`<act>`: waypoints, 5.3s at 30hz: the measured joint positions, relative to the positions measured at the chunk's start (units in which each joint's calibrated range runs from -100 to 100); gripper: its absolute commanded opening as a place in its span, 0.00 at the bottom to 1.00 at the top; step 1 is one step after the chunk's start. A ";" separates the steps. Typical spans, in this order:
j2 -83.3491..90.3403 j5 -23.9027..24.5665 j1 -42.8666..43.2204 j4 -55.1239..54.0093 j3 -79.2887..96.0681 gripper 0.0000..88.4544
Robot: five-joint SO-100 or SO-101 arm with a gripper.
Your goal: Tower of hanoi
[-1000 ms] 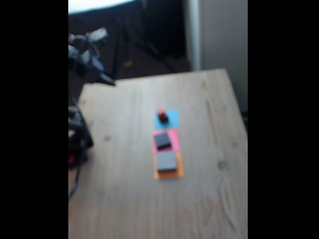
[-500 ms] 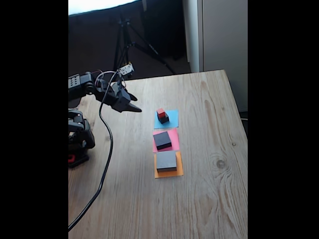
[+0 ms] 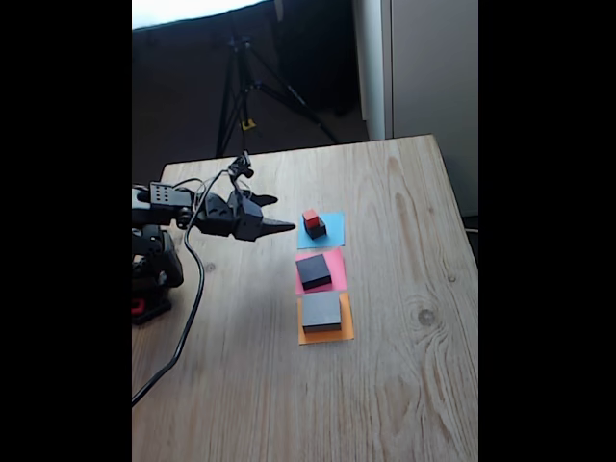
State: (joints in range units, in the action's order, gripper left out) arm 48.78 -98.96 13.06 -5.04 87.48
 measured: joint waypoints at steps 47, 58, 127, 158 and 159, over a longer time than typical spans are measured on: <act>-62.85 -0.17 4.13 -58.93 -14.69 0.41; -68.41 -0.17 5.99 -59.97 -19.30 0.40; -70.29 -0.17 7.23 -61.73 -17.73 0.16; -70.29 -0.17 7.23 -63.17 -16.95 0.04; -70.29 -0.17 7.23 -63.25 -16.95 0.04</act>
State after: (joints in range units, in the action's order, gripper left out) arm -21.50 -99.13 20.29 -68.29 70.53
